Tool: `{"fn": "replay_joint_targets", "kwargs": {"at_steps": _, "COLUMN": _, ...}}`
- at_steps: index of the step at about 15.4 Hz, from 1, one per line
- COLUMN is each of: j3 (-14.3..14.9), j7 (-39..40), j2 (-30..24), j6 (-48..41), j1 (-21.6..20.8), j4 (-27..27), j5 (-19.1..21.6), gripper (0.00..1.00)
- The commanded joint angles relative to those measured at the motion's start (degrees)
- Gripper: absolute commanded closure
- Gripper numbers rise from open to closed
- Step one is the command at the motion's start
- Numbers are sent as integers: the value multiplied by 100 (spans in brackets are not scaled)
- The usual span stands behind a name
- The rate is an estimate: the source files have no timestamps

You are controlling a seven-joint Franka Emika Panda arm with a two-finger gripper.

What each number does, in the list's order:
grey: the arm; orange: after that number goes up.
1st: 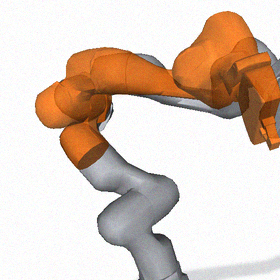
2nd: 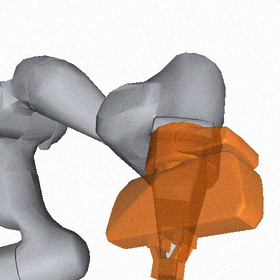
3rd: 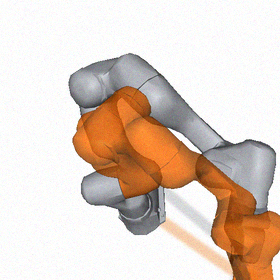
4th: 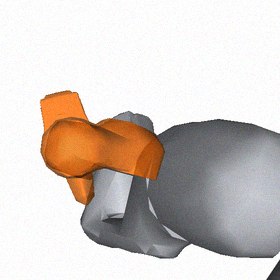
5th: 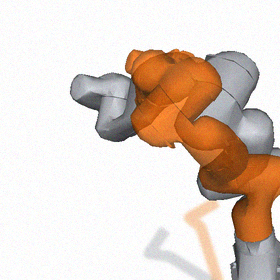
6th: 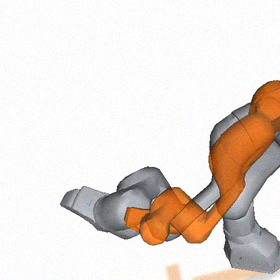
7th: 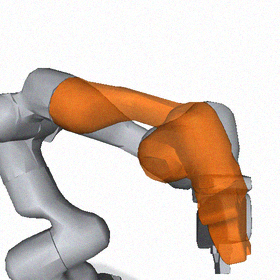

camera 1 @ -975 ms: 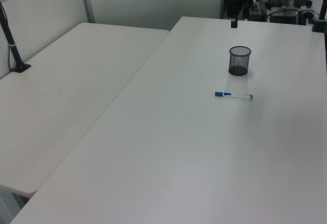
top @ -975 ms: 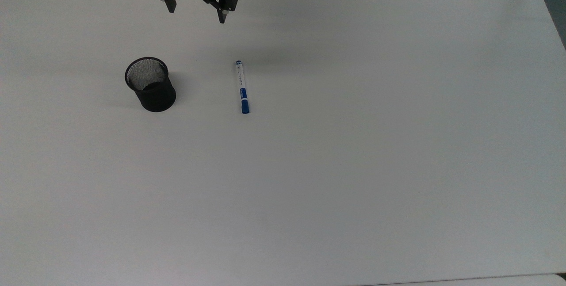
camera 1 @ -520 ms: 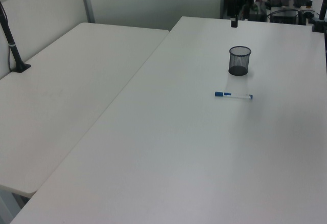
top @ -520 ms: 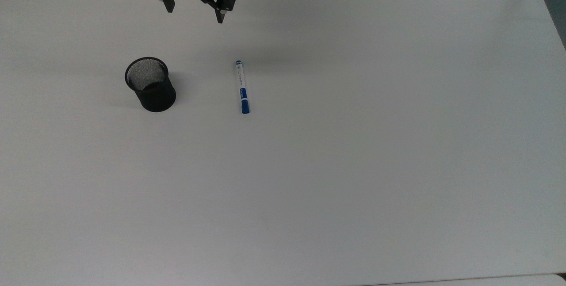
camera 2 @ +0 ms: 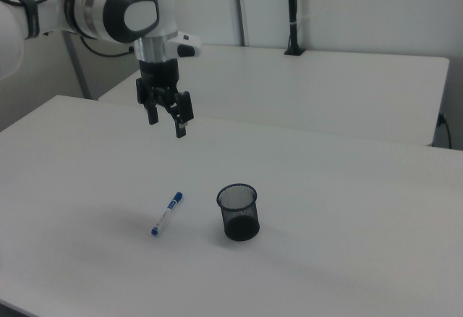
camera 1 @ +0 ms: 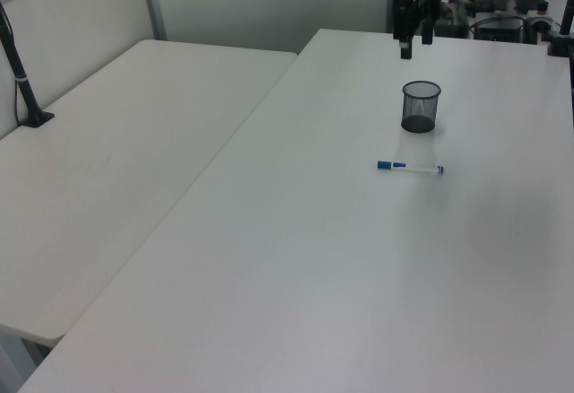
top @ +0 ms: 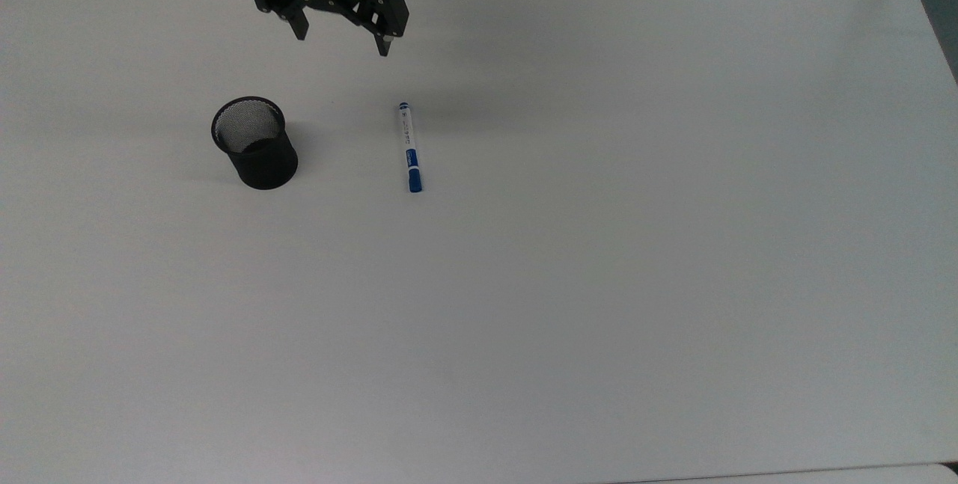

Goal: Insert the marker
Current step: 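Lower the gripper down over the white blue-capped marker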

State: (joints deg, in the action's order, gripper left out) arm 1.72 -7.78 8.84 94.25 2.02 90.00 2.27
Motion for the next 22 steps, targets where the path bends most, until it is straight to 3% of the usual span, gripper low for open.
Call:
{"fn": "replay_joint_targets", "kwargs": {"at_steps": 1, "j3": -14, "j7": 119, "j2": 390, "j6": 304, "j1": -279, "j4": 97, "j5": 81, "gripper": 0}}
{"fn": "replay_joint_targets", "kwargs": {"at_steps": 9, "j3": -5, "j7": 119, "j2": 1286, "j6": 866, "j1": -553, "j4": 150, "j5": -164, "gripper": 4}}
{"fn": "replay_joint_targets", "kwargs": {"at_steps": 14, "j3": -5, "j7": 136, "j2": 1577, "j6": 1042, "j1": -747, "j4": 369, "j5": -411, "gripper": 29}}
{"fn": "replay_joint_targets", "kwargs": {"at_steps": 22, "j3": -5, "j7": 251, "j2": 1832, "j6": 1368, "j1": -799, "j4": 554, "j5": -526, "gripper": 49}}
